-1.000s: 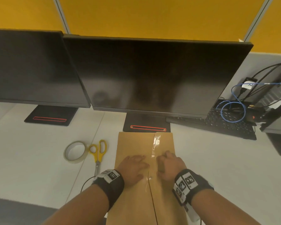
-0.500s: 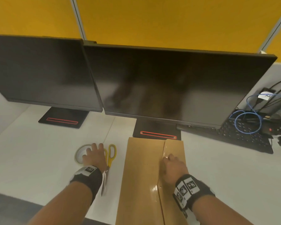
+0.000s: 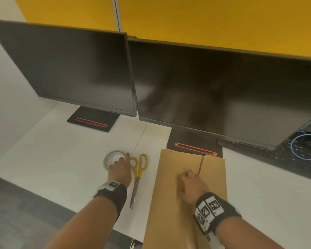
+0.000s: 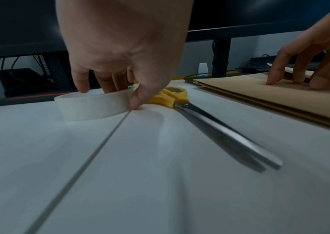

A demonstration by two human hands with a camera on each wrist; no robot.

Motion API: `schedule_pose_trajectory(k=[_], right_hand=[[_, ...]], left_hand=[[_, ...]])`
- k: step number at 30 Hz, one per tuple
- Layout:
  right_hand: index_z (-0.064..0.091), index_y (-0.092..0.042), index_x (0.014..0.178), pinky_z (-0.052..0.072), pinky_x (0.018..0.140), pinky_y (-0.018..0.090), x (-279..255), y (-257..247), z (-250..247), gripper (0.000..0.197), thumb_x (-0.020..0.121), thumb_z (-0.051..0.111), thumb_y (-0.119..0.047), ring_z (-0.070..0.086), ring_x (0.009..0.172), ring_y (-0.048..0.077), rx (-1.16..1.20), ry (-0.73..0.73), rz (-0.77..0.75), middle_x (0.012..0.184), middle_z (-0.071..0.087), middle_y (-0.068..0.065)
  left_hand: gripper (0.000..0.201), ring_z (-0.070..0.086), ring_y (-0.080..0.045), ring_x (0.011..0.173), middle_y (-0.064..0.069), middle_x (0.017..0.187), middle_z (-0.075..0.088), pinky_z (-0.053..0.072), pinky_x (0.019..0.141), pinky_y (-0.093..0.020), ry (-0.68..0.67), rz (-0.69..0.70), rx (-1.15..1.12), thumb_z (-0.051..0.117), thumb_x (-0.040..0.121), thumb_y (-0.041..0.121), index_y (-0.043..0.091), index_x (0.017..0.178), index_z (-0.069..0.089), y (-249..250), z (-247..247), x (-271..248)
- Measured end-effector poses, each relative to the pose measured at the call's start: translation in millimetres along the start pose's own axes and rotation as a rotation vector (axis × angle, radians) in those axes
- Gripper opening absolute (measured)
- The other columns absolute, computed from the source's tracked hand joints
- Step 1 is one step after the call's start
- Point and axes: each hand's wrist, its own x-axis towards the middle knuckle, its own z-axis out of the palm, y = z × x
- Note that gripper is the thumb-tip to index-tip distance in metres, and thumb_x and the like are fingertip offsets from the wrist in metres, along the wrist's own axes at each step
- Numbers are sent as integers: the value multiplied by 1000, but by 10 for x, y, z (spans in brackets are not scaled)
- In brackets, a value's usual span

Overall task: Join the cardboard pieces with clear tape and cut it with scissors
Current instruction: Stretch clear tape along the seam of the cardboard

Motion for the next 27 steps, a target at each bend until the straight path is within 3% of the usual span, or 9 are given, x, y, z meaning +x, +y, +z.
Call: schedule_pose_trajectory(k=[5, 8, 12, 15, 18, 21, 23, 27], right_hand=[[38, -23, 139, 43, 101, 35, 20, 10, 53, 54, 87, 53, -19, 34, 129, 26, 38, 3, -4, 144, 30, 3], [41, -23, 137, 44, 100, 35, 1, 35, 77, 51, 87, 54, -21, 33, 130, 26, 71, 26, -12, 144, 30, 2], [44, -25, 137, 41, 103, 32, -21, 73, 48, 44, 93, 50, -31, 38, 127, 21, 196, 80, -25, 142, 37, 0], [41, -26, 140, 37, 105, 26, -43, 145, -21, 47, 95, 52, -32, 46, 126, 18, 428, 115, 0, 140, 46, -3], [30, -34, 145, 37, 103, 23, -78, 238, -93, 55, 95, 54, -28, 49, 127, 16, 791, 112, 48, 135, 52, -4], [23, -42, 143, 38, 85, 8, -138, 335, -154, 59, 97, 52, -18, 53, 114, 8, 1003, 137, 29, 119, 55, -9], [29, -42, 140, 36, 81, 5, -198, 388, -197, 52, 98, 50, -19, 53, 110, 7, 1058, 170, 13, 114, 55, -11], [52, -36, 116, 37, 80, 7, -284, 524, -248, 21, 97, 52, -28, 54, 109, 8, 1037, 240, 8, 113, 58, -12]], left_hand=[[67, 51, -25, 107, -7, 124, 51, 48, 86, -37, 107, 37, -311, 47, 80, -3, 15, 142, 27, 58, -140, -67], [63, 56, -25, 102, -8, 117, 56, 49, 84, -35, 179, 93, -540, 48, 84, -3, 19, 141, 31, 283, -280, -192], [53, 58, -15, 95, 4, 112, 56, 51, 79, -31, 164, 286, -829, 48, 89, 7, 30, 134, 32, 617, -376, -415], [55, 57, -11, 107, 7, 120, 55, 50, 90, -32, 125, 436, -826, 49, 88, 9, 33, 134, 31, 818, -326, -489], [59, 47, -8, 125, 5, 137, 46, 38, 102, -20, 53, 503, -782, 49, 91, 8, 26, 142, 26, 972, -223, -545], [62, 42, -7, 130, 5, 142, 43, 35, 109, -24, -2, 554, -771, 50, 91, 9, 27, 144, 23, 1111, -166, -603], [63, 42, -4, 129, 6, 140, 43, 36, 109, -25, -25, 587, -768, 50, 91, 8, 27, 143, 23, 1188, -147, -629], [63, 48, 0, 118, 7, 130, 49, 34, 97, -7, -83, 604, -766, 52, 90, 7, 30, 142, 24, 1325, -134, -680]])
